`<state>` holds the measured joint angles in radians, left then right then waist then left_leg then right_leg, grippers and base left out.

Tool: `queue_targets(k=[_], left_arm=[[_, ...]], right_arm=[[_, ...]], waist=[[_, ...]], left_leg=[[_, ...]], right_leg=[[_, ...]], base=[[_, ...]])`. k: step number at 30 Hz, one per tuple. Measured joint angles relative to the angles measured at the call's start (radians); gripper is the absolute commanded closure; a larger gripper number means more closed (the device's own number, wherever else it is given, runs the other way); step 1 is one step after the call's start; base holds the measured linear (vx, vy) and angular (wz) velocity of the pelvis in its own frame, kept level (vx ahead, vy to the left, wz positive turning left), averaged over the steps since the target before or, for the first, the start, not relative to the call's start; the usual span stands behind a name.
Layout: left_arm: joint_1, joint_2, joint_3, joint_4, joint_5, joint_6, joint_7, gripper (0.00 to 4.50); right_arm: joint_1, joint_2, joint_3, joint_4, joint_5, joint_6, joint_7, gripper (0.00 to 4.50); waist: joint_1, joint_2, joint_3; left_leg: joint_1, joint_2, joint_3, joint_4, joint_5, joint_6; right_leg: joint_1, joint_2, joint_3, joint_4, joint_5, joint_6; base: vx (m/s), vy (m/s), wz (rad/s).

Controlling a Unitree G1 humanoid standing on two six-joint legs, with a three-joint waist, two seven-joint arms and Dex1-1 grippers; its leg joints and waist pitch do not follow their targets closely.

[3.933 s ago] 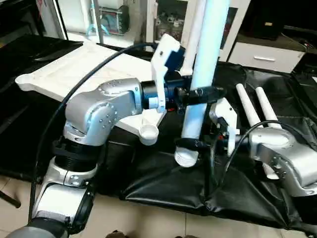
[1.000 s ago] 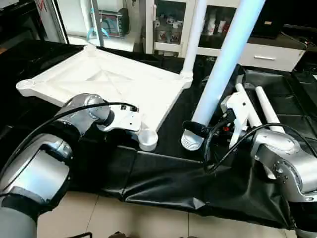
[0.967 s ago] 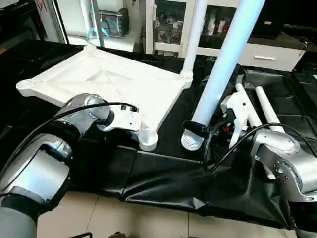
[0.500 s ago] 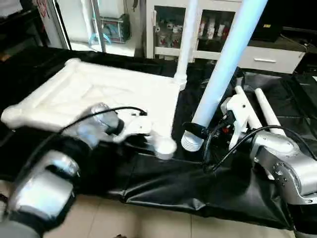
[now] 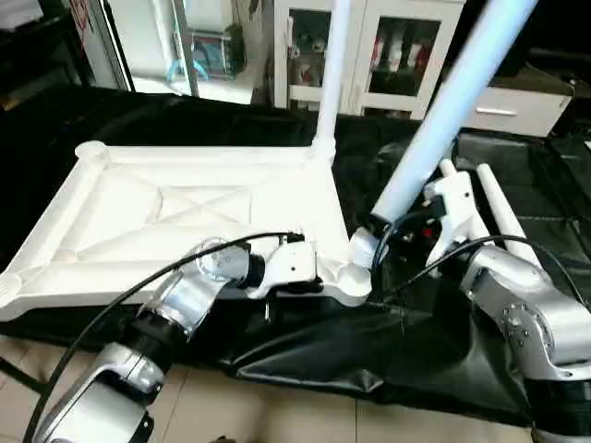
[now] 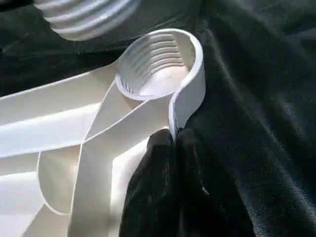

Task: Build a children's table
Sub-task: Pick table leg

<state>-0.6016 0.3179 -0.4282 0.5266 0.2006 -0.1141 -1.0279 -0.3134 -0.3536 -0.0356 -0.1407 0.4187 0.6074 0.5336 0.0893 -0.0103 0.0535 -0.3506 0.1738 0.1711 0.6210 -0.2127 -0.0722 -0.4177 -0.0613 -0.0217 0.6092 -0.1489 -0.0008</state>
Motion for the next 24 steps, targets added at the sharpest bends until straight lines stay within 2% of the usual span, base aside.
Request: queue_targets(k=[1,2,3,6,8,18,24], left_arm=[[0.004,0.001,-0.001,-0.005,0.001,0.001,0.009,4.22],[0.005,0.0,0.0,-0.011,0.0,0.013,0.01,4.22],[0.006,-0.003,0.001,-0.013,0.0,0.022,0.011,3.94],[0.035,-0.011,0.016,-0.049,-0.011,0.107,0.017,3.79],[0.045,-0.011,0.022,-0.067,-0.017,0.138,0.015,3.47],[0.045,0.005,0.02,-0.107,-0.04,0.197,-0.01,3.46],[0.043,0.043,0.029,-0.12,-0.048,0.217,-0.036,3.46]], right_arm=[[0.0,0.0,-0.004,0.002,0.0,0.0,-0.004,2.64],[0.0,0.0,-0.007,0.003,0.0,0.0,-0.006,2.64],[0.0,0.0,-0.008,0.004,0.0,0.0,-0.007,2.64],[0.0,0.001,-0.009,0.004,0.003,0.001,-0.007,2.64],[0.005,-0.004,-0.009,0.003,0.005,0.004,0.0,2.64],[0.009,-0.004,-0.001,0.003,0.013,0.013,0.02,2.64],[0.009,-0.004,0.005,0.003,0.019,0.014,0.024,2.64]], waist=[[0.0,-0.002,0.0],[0.0,-0.003,0.0],[0.0,-0.003,0.0],[-0.003,-0.005,0.001],[-0.003,-0.008,0.003],[-0.003,-0.008,0.003],[-0.002,-0.008,0.003]], left_leg=[[0.0,0.0,0.0,0.0,0.0,0.0],[0.0,0.0,0.0,0.0,0.0,0.0],[0.0,0.0,0.0,0.0,0.0,0.0],[-0.002,0.0,0.0,0.0,0.0,0.0],[-0.002,0.0,0.0,-0.001,0.0,0.0],[-0.013,0.0,0.0,-0.003,0.0,0.001],[-0.016,0.0,0.0,-0.003,0.0,0.0]], right_leg=[[0.0,0.0,0.0,0.0,0.0,0.0],[0.0,0.0,0.0,-0.001,0.0,0.001],[0.0,0.0,0.0,-0.001,0.0,0.001],[-0.001,0.0,0.0,-0.001,-0.001,0.001],[-0.002,0.0,0.0,-0.001,-0.001,0.001],[-0.012,0.0,0.0,-0.001,-0.001,0.001],[-0.017,0.0,0.0,0.0,-0.001,0.001]], base=[[0.0,0.0,0.0],[0.0,0.0,0.0],[0.0,0.0,0.0],[0.0,0.0,0.0],[0.0,0.0,0.0],[0.0,0.0,0.0],[0.0,0.0,0.0]])
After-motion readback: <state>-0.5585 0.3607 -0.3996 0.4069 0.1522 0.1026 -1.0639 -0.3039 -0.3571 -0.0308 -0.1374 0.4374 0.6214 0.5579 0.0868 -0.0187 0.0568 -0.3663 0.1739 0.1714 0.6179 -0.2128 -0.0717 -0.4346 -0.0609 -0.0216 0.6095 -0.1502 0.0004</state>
